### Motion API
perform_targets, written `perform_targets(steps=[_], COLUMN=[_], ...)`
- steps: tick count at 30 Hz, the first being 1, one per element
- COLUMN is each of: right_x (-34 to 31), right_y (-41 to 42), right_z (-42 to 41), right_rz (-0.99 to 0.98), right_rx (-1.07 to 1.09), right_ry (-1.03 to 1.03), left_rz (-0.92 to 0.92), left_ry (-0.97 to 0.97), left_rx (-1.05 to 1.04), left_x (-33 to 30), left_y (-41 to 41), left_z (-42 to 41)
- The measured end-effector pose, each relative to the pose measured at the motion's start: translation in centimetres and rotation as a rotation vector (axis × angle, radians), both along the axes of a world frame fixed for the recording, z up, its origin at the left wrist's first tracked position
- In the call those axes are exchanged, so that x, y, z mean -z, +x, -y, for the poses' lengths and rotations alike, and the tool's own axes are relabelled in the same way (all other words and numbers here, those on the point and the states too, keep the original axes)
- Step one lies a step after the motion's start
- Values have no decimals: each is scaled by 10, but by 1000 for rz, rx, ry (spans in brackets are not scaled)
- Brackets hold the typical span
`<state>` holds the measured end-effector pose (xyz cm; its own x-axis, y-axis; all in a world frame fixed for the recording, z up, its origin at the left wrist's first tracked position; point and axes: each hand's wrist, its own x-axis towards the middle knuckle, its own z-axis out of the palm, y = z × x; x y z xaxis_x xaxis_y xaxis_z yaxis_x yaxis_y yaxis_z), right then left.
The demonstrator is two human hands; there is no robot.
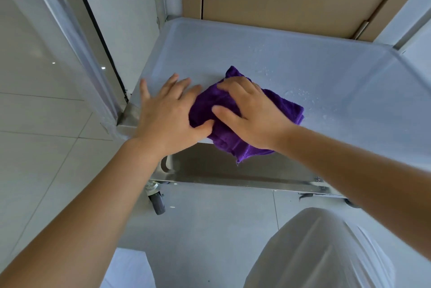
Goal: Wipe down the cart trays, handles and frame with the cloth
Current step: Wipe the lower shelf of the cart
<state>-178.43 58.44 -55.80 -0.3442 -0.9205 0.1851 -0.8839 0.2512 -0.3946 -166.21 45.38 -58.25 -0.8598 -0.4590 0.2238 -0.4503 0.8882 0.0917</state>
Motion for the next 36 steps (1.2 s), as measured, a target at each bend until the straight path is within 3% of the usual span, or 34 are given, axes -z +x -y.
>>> perform_targets(steps=[2,5,11,20,28,36], right_x=[6,20,14,17,15,19], right_y=[11,6,-33,-84,-138,-186], right_z=[7,7,-18,-37,-11,21], right_rz=[192,142,-22,-188,-221,-238], right_rx=[159,208,-86,-322,-348,-355], right_ry=[126,222,366,397,388,386], left_rz=[-38,-99,-271,-215,-194,-55], left_ry=[21,61,489,357,419,292], left_rx=[34,76,-30,-84,-183,-215], left_x=[-3,-8,-21,-13,-13,0], left_y=[-5,-10,-28,-57,-83,-106], left_z=[-6,-11,-34,-55,-66,-80])
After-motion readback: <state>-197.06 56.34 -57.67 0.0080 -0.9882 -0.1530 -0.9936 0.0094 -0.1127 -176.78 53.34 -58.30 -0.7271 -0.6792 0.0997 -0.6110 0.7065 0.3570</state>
